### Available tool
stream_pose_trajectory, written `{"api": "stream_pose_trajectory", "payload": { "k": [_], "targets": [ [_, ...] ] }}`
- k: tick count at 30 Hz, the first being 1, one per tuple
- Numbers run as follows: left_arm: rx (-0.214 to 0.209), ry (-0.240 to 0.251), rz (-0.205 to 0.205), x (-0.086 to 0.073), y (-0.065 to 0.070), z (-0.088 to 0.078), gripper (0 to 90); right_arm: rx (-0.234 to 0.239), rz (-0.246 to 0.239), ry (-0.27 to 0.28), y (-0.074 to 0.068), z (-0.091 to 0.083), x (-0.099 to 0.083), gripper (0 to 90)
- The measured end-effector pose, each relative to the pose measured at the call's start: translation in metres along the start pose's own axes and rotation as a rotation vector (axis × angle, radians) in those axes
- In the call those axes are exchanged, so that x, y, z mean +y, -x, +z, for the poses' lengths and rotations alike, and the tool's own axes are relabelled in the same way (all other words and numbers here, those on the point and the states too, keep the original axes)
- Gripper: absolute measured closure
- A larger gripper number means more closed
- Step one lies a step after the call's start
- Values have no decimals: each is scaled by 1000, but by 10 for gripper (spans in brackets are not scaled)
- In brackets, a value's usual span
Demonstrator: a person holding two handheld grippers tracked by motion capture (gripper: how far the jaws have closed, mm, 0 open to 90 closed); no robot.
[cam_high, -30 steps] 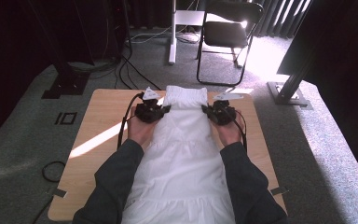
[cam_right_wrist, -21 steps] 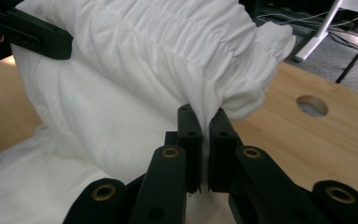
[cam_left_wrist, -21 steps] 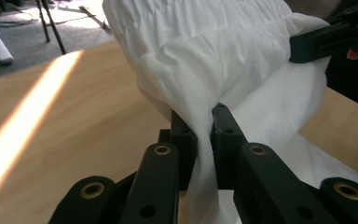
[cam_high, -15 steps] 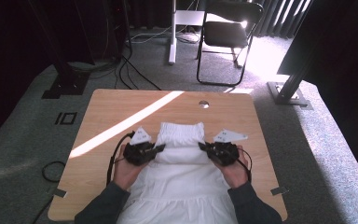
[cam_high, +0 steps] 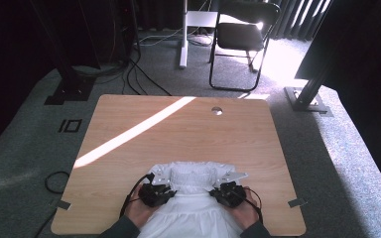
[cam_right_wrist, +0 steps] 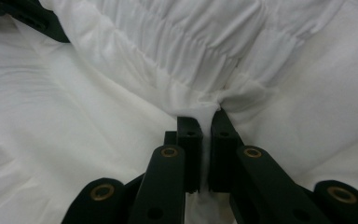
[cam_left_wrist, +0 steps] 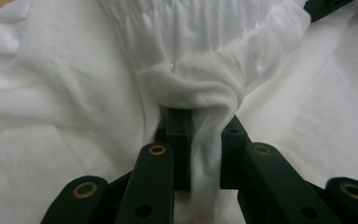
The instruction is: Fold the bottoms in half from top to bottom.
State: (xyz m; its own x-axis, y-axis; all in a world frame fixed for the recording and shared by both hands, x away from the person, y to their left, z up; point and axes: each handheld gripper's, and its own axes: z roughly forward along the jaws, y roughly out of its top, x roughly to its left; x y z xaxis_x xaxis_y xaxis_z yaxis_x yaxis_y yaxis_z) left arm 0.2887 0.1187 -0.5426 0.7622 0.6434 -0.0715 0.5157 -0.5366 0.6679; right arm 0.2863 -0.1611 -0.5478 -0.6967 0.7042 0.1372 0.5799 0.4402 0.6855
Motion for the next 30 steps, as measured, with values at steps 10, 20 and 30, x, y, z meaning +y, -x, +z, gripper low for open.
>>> {"api": "stream_pose_trajectory", "payload": {
  "k": [10,20,30],
  "targets": [
    [67,10,25,33,-49,23,803,-97,-46,-8,27,32,42,847],
    [107,12,32,70,-95,49,802,-132,16,-8,71,60,84,845],
    [196,-42,-16,110,-127,74,798,-213,83,-10,103,86,121,845]
  ]
}}
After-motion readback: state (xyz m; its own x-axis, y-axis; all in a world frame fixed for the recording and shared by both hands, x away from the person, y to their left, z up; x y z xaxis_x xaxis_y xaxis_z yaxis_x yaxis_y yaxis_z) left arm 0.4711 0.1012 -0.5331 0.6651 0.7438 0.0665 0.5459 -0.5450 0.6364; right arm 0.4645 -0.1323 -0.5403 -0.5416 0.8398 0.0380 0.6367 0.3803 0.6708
